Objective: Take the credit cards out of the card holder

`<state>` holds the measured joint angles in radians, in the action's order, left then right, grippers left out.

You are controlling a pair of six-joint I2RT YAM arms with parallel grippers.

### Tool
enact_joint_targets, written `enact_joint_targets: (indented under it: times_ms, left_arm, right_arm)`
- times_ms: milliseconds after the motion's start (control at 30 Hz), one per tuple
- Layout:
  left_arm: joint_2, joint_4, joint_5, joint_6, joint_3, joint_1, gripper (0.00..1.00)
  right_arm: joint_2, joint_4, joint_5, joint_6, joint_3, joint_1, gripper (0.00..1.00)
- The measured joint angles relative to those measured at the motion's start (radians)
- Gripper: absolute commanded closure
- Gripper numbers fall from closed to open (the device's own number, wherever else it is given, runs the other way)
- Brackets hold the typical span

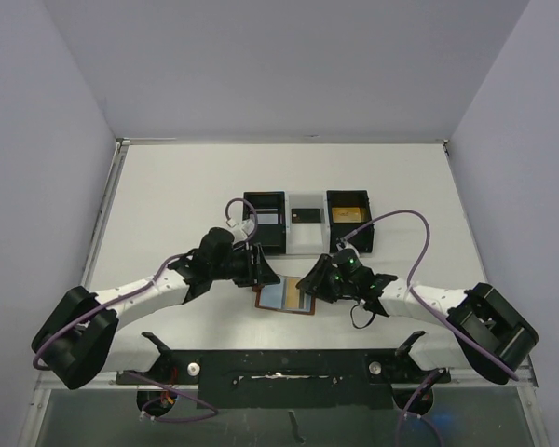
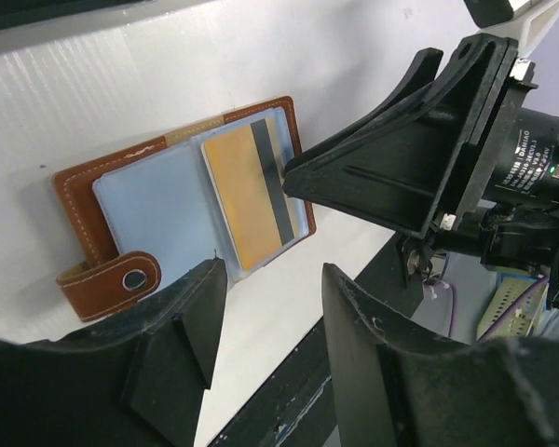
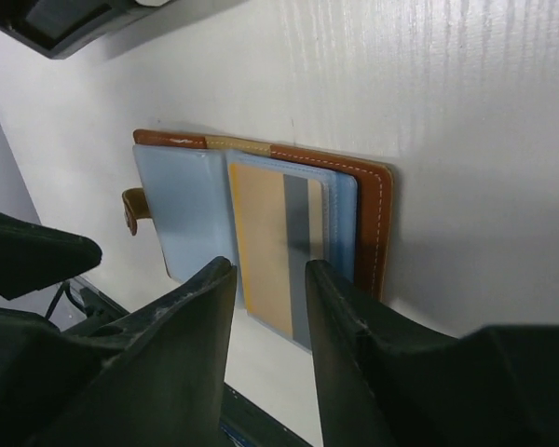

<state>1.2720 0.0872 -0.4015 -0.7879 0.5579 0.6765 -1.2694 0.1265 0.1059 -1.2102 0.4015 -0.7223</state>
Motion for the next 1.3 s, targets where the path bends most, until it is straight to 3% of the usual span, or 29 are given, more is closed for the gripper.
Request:
enact_joint_targets:
  times_ms: [333,600,767,900,1133,1300]
  left_arm:
    - [0.163,0.032,0.004,-0.027,0.004,0.050,0.63]
    - [0.253,0.043,0.021,-0.061,0.016,0.080,0.74]
    - [0.286,0.129,0.031,-0.105,0.008,0.080,0.77]
    - [0.338,0.222,0.019,-0.160,-0.006,0.077,0.85]
    - [0.344,0.250,0.023,-0.203,-0.024,0.074,1.00]
    - [0.331,0.237,0.039,-0.203,-0.026,0.075,1.00]
  right_arm:
    - [-0.056,-0.039,-0.029,-0.031,0.035,0.000,0.67]
    - [-0.060,-0.039,-0.033,-0.032,0.036,0.000,0.69]
    - [-0.092,-0.029,-0.019,-0.027,0.053,0.000,0.73]
    - [-0.111,-0.023,-0.015,-0.016,0.065,0.001,0.74]
    - [-0.117,-0.023,-0.021,0.002,0.070,0.002,0.77]
    - [-0.119,-0.034,-0.020,0.016,0.078,0.002,0.78]
